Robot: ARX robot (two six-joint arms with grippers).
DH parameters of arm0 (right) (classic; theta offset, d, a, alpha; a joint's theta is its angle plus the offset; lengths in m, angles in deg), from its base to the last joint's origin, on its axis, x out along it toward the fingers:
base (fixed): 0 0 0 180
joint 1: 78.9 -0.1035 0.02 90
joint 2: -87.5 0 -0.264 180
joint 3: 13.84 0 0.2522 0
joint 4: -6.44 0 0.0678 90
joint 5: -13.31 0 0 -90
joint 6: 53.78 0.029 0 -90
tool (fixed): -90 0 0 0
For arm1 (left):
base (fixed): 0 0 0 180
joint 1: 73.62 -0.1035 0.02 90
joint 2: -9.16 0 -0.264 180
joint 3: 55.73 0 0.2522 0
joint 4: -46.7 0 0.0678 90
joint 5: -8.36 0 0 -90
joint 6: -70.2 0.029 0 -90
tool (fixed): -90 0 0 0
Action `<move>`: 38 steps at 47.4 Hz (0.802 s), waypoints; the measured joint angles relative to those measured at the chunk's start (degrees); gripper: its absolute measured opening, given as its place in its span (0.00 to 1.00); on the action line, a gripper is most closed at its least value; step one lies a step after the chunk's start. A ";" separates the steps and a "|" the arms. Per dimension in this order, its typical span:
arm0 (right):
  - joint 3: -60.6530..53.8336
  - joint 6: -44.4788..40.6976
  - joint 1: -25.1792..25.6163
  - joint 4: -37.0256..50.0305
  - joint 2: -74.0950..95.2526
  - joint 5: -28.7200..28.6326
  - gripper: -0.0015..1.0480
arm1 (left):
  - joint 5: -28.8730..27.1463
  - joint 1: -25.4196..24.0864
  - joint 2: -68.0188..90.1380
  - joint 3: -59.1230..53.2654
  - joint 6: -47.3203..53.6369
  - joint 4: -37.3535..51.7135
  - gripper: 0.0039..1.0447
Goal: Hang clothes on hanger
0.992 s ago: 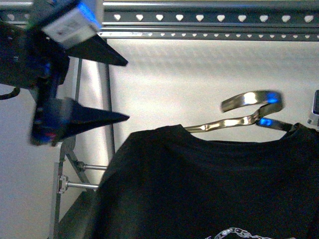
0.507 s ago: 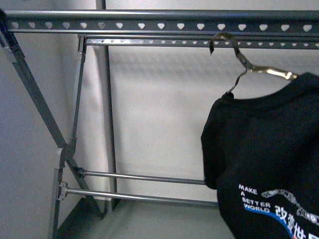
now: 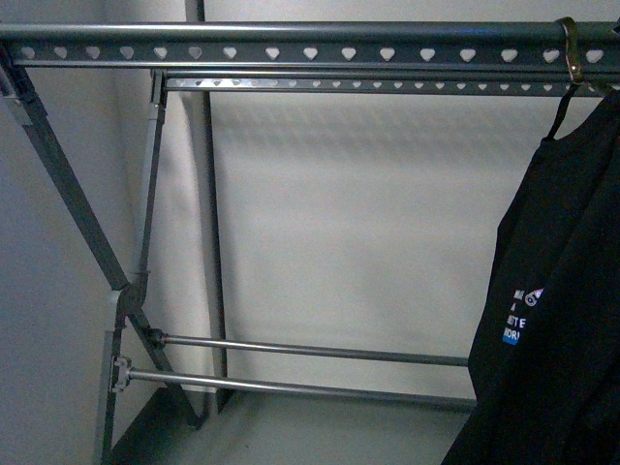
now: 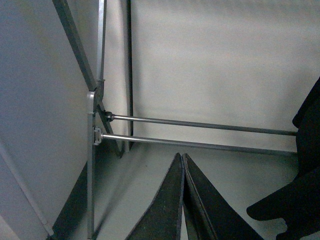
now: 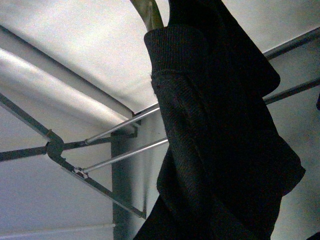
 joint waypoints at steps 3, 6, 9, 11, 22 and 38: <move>-1.97 -0.04 -0.72 2.10 -0.39 0.00 0.03 | 0.00 0.00 -1.36 -0.79 0.00 -0.59 0.03; -5.07 -0.96 -1.60 4.94 -1.33 0.39 0.04 | -0.02 0.00 -2.91 -1.75 0.00 -1.25 0.03; -10.78 -2.84 -2.97 10.16 -3.32 1.86 0.16 | 0.00 0.00 -5.03 -2.89 0.00 -2.32 0.03; -14.67 -4.81 -3.69 14.49 -4.96 4.13 0.22 | 0.00 0.00 -6.23 -3.43 0.00 -2.95 0.03; -47.93 -11.10 -4.76 55.15 -31.23 17.77 0.64 | -0.02 0.00 -13.33 -5.92 0.02 -7.52 0.03; -89.50 -25.97 -24.24 29.73 -93.74 27.26 0.79 | 0.02 0.00 -22.08 -8.09 0.15 -12.61 0.03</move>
